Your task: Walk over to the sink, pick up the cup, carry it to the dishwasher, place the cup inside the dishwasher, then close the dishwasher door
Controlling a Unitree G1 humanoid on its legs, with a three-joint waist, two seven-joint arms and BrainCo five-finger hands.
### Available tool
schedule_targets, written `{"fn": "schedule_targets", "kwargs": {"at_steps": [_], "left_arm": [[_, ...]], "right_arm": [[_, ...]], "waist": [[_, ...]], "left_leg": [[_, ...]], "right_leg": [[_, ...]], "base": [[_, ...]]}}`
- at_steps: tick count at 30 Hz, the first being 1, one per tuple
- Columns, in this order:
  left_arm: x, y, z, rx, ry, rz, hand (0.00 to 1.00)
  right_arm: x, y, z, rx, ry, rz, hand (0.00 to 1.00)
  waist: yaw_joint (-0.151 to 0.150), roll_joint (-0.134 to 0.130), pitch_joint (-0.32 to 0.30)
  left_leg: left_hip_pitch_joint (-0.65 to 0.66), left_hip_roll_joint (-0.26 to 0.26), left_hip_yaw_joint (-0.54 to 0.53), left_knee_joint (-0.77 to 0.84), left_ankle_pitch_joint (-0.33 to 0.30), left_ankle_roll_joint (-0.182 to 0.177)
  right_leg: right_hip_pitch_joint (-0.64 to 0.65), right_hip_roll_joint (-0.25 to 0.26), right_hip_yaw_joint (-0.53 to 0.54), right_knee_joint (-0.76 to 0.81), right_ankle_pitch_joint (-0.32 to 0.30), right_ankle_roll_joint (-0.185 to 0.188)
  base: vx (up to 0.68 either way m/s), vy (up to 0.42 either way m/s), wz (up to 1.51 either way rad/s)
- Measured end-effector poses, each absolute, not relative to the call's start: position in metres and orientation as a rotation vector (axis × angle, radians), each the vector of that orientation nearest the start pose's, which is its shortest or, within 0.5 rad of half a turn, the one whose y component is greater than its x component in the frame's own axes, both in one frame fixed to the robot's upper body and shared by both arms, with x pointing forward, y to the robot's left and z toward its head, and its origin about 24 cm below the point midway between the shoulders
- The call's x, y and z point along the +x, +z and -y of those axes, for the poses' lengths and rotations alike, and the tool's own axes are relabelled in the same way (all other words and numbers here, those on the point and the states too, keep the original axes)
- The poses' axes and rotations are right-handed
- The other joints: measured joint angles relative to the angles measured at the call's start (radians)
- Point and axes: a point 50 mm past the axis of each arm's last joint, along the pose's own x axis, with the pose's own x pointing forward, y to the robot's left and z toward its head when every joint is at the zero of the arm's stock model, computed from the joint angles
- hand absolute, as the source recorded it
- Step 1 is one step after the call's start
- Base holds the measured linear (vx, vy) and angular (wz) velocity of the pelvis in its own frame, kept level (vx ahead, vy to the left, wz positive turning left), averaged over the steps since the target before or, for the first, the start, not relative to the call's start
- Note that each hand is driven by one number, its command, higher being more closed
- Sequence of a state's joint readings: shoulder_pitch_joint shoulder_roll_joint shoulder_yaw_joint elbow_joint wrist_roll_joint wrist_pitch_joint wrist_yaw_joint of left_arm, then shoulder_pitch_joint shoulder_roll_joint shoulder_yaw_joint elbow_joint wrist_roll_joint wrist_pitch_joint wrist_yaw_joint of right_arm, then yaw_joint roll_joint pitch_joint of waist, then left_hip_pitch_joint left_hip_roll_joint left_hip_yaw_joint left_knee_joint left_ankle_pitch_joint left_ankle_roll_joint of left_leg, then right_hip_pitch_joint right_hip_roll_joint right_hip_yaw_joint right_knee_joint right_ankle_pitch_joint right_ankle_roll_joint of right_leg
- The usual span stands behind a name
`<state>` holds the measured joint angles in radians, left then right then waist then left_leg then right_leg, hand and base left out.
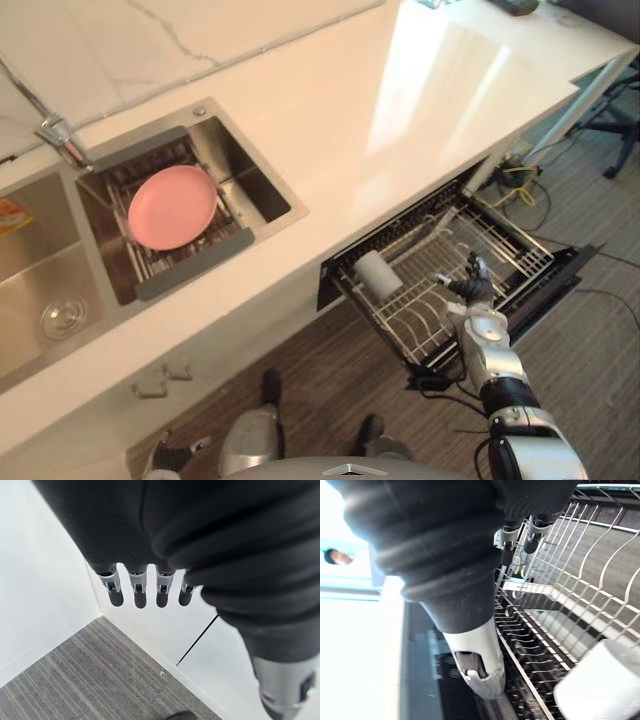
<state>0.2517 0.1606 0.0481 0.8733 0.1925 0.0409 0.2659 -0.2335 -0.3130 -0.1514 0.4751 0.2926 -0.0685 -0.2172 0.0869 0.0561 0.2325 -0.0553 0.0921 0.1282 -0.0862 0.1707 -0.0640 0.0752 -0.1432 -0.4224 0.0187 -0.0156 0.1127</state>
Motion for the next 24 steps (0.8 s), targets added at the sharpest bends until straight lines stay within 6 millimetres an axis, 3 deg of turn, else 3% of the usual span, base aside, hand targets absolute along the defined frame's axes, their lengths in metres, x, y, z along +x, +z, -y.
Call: {"fn": "schedule_targets", "kwargs": {"at_steps": [6,11,14,16,21,24], "left_arm": [[0.051,-0.154,-0.232,0.111,0.477,-1.15,0.0],[0.043,-0.159,-0.223,-0.126,0.522,-1.164,0.0],[0.038,-0.163,-0.211,-0.194,0.488,-1.208,0.0],[0.032,-0.165,-0.209,-0.224,0.489,-1.24,0.0],[0.027,-0.167,-0.205,-0.285,0.507,-1.274,0.0],[0.023,-0.168,-0.203,-0.322,0.525,-1.316,0.0]], "right_arm": [[0.266,0.083,0.24,0.337,-0.338,0.29,0.0],[0.257,0.127,0.232,0.521,-0.092,0.566,0.0],[0.254,0.14,0.219,0.563,0.077,0.639,0.0],[0.257,0.141,0.205,0.57,0.178,0.621,0.0],[0.268,0.146,0.159,0.601,0.396,0.543,0.0],[0.271,0.146,0.151,0.619,0.405,0.506,0.0]], "waist": [[-0.013,-0.013,-0.048],[-0.022,-0.039,-0.065],[-0.051,-0.035,-0.071],[-0.048,-0.031,-0.082],[-0.025,-0.025,-0.095],[-0.025,-0.029,-0.097]], "left_leg": [[0.008,0.012,0.014,0.0,-0.008,-0.009],[0.042,0.015,0.073,0.0,-0.027,0.001],[0.048,0.026,0.199,0.003,-0.025,0.015],[0.057,0.025,0.242,0.007,-0.015,0.029],[0.064,-0.011,0.238,0.0,-0.012,0.047],[0.08,-0.049,0.207,-0.001,-0.005,0.063]], "right_leg": [[0.022,0.012,0.002,-0.027,0.022,-0.005],[0.083,0.006,-0.026,-0.043,0.019,0.001],[0.117,-0.015,-0.088,-0.04,0.009,0.016],[0.126,-0.024,-0.112,-0.032,0.002,0.026],[0.141,-0.059,-0.14,-0.022,-0.006,0.048],[0.171,-0.089,-0.175,-0.003,-0.015,0.061]], "base": [[0.03,-0.05,-0.03],[0.01,-0.013,0.11],[0.01,0.022,0.57],[0.06,0.034,0.41],[0.04,0.059,0.2],[0.05,0.063,0.32]]}}
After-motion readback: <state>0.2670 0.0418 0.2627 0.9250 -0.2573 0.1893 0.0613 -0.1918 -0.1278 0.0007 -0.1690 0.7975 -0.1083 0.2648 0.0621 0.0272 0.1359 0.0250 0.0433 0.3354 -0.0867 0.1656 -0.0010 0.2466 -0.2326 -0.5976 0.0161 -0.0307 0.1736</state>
